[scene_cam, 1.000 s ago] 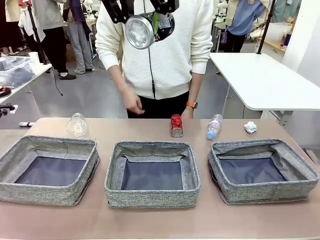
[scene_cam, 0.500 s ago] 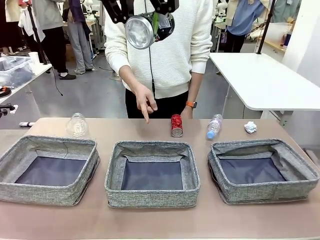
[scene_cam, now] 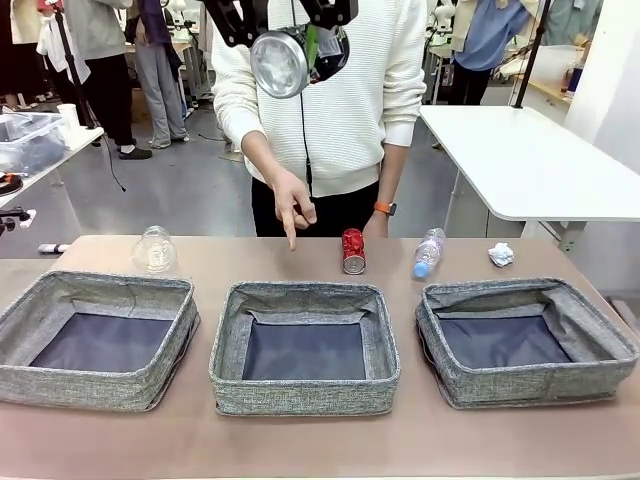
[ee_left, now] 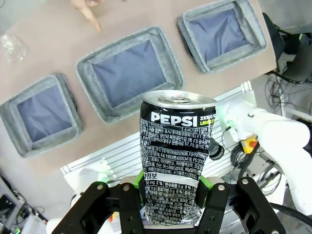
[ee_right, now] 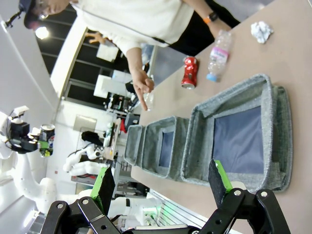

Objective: Sort the waste into the appropriate baskets.
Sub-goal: Place the picked waste into the Fabric basket indicated by the person.

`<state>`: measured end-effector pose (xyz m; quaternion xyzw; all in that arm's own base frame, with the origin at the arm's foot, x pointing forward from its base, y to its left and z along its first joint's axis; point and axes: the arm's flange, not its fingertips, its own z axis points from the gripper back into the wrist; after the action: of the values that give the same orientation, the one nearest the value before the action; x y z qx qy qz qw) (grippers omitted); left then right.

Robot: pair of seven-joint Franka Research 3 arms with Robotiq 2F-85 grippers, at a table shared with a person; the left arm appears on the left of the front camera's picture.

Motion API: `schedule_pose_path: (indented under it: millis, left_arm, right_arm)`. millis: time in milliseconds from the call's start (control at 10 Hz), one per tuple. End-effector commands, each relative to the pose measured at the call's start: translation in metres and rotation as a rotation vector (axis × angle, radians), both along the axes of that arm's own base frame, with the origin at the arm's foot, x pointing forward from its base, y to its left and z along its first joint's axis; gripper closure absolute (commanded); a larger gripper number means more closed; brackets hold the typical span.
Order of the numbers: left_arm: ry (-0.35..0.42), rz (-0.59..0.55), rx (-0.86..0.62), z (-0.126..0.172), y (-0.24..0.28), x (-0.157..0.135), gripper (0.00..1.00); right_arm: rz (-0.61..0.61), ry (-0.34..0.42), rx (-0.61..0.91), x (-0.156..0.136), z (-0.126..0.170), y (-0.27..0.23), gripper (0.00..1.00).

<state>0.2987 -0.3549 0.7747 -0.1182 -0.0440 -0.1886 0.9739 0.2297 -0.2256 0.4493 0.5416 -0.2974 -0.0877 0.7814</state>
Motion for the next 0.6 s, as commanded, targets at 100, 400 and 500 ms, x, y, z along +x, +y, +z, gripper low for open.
schedule_pose_path:
  millis: [100, 400, 500]
  left_arm:
    - [-0.134, 0.105, 0.109, -0.039, 0.003, -0.025, 0.74]
    - [-0.117, 0.288, 0.094, -0.134, 0.025, -0.040, 0.74]
    - [-0.115, 0.306, 0.064, -0.170, 0.025, -0.028, 0.74]
  right_arm:
    - [0.000, -0.032, 0.003, 0.002, 0.001, -0.001, 0.00]
    - [0.000, -0.032, 0.003, 0.002, 0.001, -0.001, 0.00]
    - [0.000, -0.032, 0.003, 0.002, 0.001, -0.001, 0.00]
